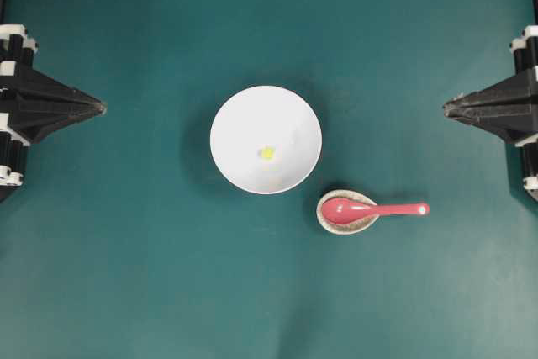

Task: Scoop the yellow hexagonal prism block from the bowl with a spoon using the right arm.
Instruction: 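Move the right gripper toward the pink spoon handle on the spoon rest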

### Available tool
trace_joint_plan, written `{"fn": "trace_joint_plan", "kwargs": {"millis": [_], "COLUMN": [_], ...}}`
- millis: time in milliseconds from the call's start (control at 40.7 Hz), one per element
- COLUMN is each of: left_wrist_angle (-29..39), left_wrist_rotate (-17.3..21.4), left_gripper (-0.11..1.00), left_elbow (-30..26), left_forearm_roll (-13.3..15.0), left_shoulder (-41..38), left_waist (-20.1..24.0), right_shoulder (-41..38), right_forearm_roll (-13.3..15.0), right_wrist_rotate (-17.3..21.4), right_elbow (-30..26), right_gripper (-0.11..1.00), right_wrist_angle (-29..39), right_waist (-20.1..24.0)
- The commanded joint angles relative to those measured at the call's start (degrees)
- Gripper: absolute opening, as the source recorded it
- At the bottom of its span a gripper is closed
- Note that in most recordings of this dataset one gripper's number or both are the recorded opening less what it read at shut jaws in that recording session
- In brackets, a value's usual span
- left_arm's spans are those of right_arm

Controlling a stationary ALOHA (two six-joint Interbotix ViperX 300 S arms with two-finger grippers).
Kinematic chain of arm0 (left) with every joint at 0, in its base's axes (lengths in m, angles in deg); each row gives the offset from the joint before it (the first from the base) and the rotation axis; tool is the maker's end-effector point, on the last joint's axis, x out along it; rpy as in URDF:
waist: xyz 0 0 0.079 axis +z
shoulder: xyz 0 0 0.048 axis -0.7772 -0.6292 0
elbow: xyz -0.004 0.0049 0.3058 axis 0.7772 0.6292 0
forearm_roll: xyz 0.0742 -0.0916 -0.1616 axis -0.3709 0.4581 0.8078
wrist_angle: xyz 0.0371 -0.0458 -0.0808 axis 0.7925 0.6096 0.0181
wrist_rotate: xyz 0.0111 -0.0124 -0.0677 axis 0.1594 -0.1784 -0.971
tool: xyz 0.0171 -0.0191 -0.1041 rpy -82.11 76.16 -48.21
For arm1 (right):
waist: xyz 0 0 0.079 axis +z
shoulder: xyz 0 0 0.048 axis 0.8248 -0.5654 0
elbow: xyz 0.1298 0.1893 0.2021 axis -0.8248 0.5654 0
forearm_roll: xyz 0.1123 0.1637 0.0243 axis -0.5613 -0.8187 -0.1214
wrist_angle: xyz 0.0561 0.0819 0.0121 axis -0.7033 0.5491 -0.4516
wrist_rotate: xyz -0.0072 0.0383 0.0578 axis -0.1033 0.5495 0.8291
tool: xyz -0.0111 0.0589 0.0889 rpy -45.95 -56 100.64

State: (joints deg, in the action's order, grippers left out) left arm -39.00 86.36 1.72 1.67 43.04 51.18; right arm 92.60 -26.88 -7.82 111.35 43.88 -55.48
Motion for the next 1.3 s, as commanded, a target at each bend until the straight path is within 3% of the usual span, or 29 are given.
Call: {"fn": "trace_joint_plan", "kwargs": {"millis": [0,25,49,221,417,589,933,1276], "left_wrist_angle": [0.88,1.49,1.49,1.49,1.49,1.58,3.96,4.22], "left_wrist_rotate": [-0.18,-0.35,-0.44,-0.53,-0.53,-0.62,-0.53,0.44], "left_gripper": [-0.01,-0.01,0.08,0.08,0.08,0.08,0.08,0.08], "left_elbow": [-1.85,-1.85,-1.85,-2.11,-2.29,-2.37,-2.37,-2.46], "left_forearm_roll": [-0.62,-0.62,-0.53,-0.62,-0.62,-0.62,-0.62,-0.88], "left_shoulder": [-0.62,-0.7,-0.7,-0.62,-0.7,-0.62,0.0,0.18], "left_waist": [0.09,0.0,0.09,0.0,0.09,0.53,2.55,2.72], "right_shoulder": [-0.7,-1.05,-1.14,-1.14,-1.14,-2.11,-9.58,-23.55], "right_forearm_roll": [0.18,1.05,1.05,1.05,0.97,0.97,-0.7,-5.01], "right_wrist_rotate": [-0.53,-0.53,-0.53,-0.26,0.35,0.44,0.62,0.62], "right_elbow": [-0.7,-0.62,-0.62,-0.7,-0.7,-0.44,1.67,7.38], "right_gripper": [0.0,0.0,0.01,0.09,0.44,0.61,0.62,0.62], "right_wrist_angle": [-0.44,-0.79,-0.79,-0.79,-0.44,-0.26,-1.32,-20.74], "right_waist": [-0.18,-0.18,-0.18,-0.18,-0.26,-0.18,1.67,4.83]}}
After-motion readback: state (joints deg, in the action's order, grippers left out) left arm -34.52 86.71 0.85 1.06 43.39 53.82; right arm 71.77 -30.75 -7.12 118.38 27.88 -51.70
